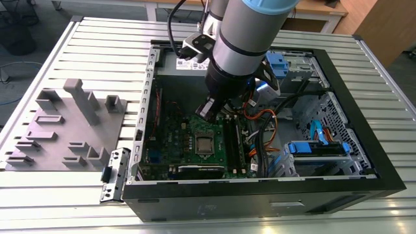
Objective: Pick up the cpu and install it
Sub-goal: 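Install the first cpu locking lever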
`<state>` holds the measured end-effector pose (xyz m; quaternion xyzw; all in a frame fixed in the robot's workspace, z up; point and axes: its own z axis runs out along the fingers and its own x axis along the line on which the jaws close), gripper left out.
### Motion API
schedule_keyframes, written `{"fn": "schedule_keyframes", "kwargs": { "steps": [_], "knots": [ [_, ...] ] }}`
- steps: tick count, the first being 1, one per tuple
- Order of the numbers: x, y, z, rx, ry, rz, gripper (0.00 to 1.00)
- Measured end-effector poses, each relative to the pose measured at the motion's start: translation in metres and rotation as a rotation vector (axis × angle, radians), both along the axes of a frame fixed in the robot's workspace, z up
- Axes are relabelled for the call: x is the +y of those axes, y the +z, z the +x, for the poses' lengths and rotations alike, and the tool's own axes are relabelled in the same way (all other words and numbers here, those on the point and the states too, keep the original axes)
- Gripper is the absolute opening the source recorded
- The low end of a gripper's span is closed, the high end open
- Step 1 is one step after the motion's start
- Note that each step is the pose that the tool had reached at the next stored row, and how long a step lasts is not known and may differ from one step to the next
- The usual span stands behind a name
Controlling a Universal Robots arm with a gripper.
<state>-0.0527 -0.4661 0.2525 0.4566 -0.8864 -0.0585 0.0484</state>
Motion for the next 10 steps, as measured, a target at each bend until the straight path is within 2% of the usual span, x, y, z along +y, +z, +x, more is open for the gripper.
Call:
{"fn": "schedule_keyframes", "kwargs": {
  "steps": [10],
  "knots": [
    [0.0, 0.0025, 0.0, -0.0001, 0.0, 0.0002, 0.11]
  ]
}}
